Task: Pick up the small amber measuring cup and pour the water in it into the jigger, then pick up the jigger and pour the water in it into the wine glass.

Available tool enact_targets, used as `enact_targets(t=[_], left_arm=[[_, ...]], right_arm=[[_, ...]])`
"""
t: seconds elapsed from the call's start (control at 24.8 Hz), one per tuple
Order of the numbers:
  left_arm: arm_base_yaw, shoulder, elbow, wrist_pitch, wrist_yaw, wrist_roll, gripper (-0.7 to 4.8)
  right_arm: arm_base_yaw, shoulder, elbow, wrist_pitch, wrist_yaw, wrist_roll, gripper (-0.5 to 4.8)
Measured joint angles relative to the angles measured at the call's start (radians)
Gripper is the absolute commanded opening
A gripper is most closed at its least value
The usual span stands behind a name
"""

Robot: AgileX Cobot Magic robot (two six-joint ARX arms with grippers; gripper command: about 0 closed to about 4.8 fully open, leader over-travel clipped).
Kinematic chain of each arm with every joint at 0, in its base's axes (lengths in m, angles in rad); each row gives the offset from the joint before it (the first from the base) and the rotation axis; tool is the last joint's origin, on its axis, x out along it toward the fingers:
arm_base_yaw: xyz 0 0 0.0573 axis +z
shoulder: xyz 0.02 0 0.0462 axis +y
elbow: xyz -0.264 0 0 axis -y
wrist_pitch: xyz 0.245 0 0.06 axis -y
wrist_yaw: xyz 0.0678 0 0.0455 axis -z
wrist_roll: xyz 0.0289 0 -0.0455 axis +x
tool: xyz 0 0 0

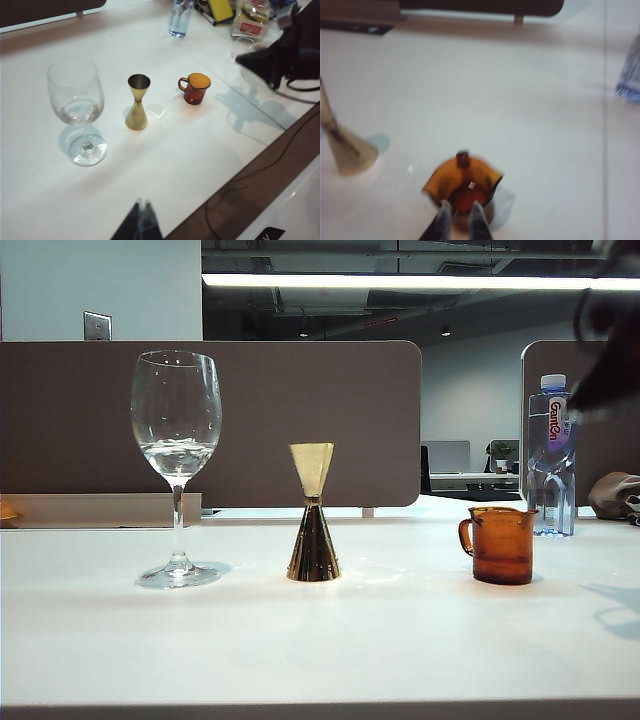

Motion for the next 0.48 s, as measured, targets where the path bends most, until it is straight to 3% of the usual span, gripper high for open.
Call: enact_targets(t=[0.28,0.48], left_arm=[[0.000,0.000,0.000,0.000,0.002,0.000,-0.02],[0.000,-0.001,0.000,0.000,0.002,0.000,-0.02]], right_arm=[[0.019,0.105,-0.126,0.142,0.032,0.001,1.28],[0.021,0.257,-0.153,0.360,0.023,0.038,1.68]])
